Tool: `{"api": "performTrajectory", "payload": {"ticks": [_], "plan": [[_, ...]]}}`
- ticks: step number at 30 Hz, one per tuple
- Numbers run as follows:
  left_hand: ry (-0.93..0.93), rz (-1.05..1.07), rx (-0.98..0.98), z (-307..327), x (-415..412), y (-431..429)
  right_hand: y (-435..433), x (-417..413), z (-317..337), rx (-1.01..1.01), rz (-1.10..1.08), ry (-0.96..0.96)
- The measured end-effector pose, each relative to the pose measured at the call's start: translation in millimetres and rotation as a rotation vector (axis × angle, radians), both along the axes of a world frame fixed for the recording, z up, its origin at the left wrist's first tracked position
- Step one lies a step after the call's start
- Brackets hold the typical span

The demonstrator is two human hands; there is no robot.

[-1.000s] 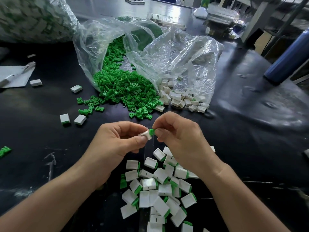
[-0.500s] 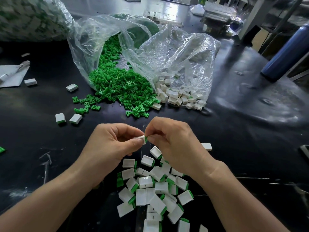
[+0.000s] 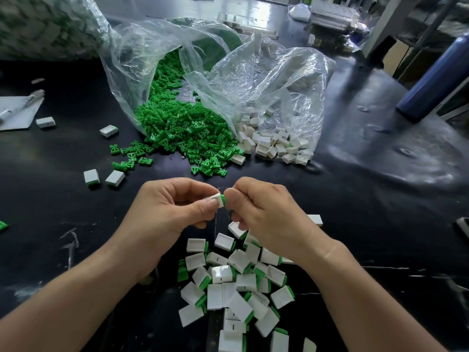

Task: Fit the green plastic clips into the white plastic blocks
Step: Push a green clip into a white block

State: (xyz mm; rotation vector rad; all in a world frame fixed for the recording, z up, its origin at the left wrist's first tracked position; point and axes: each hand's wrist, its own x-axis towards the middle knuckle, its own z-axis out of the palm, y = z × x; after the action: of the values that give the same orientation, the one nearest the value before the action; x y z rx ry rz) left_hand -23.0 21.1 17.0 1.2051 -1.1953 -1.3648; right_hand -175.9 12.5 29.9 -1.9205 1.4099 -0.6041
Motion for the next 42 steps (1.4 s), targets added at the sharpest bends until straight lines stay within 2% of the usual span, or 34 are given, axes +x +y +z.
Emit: {"api": "performTrajectory", "payload": {"ticks": [5,11,18,23,31,33,36,39,42], "plan": [[0.014,-0.023,0.027,-1,1,-1,1,2,-2,0.014,0.015,-0.061],[0.031,-0.055,0.03,0,3,-1,2,2,-2,-0.018,0.014,-0.026],[-0.093,-0.114,-0.086,2,8,2,6,2,4,-0.214,0.179,0.208],[-0.204,-0.164,-0.198,3,8,5,6,1,10,-0.272,0.288,0.394],[-0.438,-0.2,-0.314,-3,8,7,6,2,6,-0.351,0.368,0.53],[-0.315,-0.191,-0.272,0,8,6,6,1,4,-0.378,0.327,0.407],[-0.09,-0.158,-0.161,3,8,2,5,0,-1,-0.323,0.156,0.058],[0.012,-0.139,-0.112,4,6,2,2,-1,-2,-0.054,0.019,-0.278],[0.073,-0.114,-0.124,2,5,2,1,-1,0,0.259,-0.004,-0.494]]}}
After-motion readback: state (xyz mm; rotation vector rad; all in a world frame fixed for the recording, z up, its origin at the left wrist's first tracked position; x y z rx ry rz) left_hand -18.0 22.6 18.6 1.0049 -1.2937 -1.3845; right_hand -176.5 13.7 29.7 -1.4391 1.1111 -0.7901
